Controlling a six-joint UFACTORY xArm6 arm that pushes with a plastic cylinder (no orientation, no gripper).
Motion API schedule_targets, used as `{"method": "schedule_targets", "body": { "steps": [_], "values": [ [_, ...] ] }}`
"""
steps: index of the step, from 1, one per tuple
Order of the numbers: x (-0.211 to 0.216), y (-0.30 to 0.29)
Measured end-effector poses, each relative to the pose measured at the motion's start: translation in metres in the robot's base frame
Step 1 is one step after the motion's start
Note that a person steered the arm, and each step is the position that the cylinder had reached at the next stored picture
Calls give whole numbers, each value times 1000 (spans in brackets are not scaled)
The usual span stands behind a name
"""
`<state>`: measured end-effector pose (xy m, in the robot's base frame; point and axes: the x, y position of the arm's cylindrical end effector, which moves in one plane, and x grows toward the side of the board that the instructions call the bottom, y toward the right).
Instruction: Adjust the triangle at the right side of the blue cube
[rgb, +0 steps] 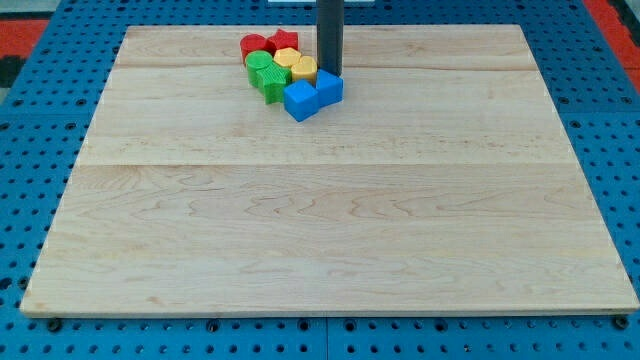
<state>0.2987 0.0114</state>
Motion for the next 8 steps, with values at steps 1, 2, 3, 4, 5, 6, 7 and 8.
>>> {"method": "schedule_targets", "body": {
  "steps": [1,2,3,4,5,6,7,8],
  "values": [
    [24,10],
    [33,8],
    [62,50],
    [80,50],
    [80,40],
    [59,18],
    [57,-7],
    [82,9]
  ]
}}
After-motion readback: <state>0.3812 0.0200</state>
